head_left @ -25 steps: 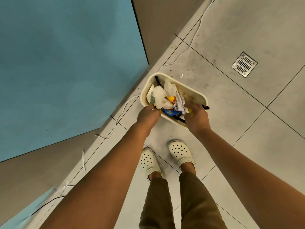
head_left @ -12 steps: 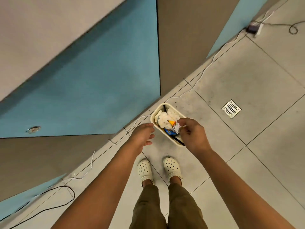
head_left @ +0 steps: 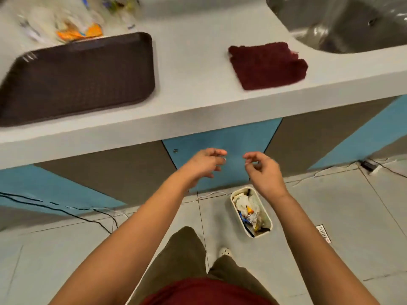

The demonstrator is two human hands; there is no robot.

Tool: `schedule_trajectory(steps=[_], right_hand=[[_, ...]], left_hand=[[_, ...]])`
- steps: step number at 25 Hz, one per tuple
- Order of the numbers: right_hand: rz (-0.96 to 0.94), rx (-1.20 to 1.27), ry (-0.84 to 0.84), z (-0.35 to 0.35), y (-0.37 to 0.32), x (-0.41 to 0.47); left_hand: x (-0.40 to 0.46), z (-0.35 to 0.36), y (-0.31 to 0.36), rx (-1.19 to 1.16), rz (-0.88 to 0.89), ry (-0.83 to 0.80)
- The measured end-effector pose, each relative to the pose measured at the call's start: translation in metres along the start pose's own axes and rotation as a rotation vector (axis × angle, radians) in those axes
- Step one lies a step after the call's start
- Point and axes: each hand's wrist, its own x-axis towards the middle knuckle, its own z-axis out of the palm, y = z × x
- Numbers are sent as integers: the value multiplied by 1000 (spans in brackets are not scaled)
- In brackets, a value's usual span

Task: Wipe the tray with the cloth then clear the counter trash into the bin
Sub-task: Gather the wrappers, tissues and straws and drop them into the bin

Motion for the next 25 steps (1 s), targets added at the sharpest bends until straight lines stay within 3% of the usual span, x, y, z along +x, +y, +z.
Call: schedule_trajectory(steps=[7,16,25], right_hand=[[-316,21,-104,54,-149,28],[-376,-9,-155,172,-259,73],[-290,-52,-56,211,-279,122]], left_hand=[[-67,-130,45,-183,300,258],[-82,-307,52,-371,361,565],[-37,-396,48,-412,307,695]])
